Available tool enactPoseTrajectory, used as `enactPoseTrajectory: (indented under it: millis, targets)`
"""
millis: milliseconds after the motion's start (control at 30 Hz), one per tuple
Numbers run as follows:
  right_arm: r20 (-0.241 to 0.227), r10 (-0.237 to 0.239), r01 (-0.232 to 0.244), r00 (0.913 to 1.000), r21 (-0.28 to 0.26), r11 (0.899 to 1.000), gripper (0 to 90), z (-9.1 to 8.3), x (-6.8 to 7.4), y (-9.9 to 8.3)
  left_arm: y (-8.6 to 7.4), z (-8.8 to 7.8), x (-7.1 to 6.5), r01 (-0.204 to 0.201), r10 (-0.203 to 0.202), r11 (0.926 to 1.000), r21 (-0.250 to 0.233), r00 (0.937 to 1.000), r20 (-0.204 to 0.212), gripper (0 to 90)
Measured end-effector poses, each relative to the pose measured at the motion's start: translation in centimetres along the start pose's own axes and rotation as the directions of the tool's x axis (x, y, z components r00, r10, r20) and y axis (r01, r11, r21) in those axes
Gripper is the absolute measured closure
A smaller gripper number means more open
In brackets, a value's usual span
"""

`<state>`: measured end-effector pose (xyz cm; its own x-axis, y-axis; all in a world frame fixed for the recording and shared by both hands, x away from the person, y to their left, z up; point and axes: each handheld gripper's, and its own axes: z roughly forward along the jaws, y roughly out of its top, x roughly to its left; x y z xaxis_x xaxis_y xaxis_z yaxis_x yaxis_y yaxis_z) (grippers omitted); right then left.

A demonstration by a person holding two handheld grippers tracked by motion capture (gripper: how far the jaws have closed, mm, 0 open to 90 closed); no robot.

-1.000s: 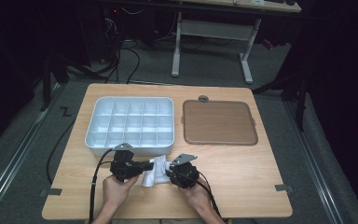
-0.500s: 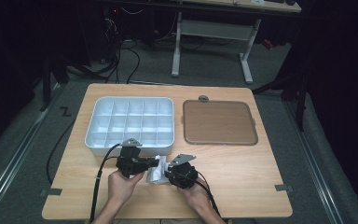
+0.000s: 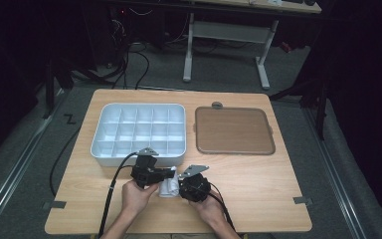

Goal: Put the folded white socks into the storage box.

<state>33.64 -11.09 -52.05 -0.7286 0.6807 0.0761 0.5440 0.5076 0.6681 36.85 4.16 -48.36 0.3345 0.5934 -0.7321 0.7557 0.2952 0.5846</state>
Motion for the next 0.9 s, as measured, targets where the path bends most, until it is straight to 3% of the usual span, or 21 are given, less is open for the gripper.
enactPoseTrajectory:
  millis: [200, 367, 533, 667, 900]
  targets:
    - [-0.001, 0.002, -0.002, 1.0, -0.007, 1.0, 75.9, 0.0, 0.0, -0.1, -0.5, 0.9, 0.4, -0.023, 0.023, 0.9997, 0.004, 0.9992, -0.034, 84.2]
    - [0.004, 0.064, -0.064, 0.998, -0.032, 0.997, 65.9, -0.3, -0.3, -0.6, -0.8, 1.0, 0.5, -0.047, 0.048, 0.9988, 0.011, 0.9978, -0.046, 84.3]
    - [-0.006, 0.098, -0.098, 0.9952, -0.078, 0.992, 66.0, -1.7, -0.2, -1.2, -1.0, 1.2, 0.6, -0.06, 0.061, 0.9981, 0.014, 0.9969, -0.05, 84.2]
    - [0.002, 0.08, -0.08, 0.9968, -0.078, 0.994, 67.6, -2.1, 0.3, -1.5, -1.2, 1.2, 0.6, -0.058, 0.058, 0.9983, 0.012, 0.9972, -0.047, 84.2]
    - [0.023, 0.045, -0.044, 0.9987, -0.052, 0.998, 71.6, -0.7, 1.0, -1.6, -1.5, 1.0, 1.2, -0.052, 0.051, 0.9986, -0.008, 0.9975, -0.049, 84.2]
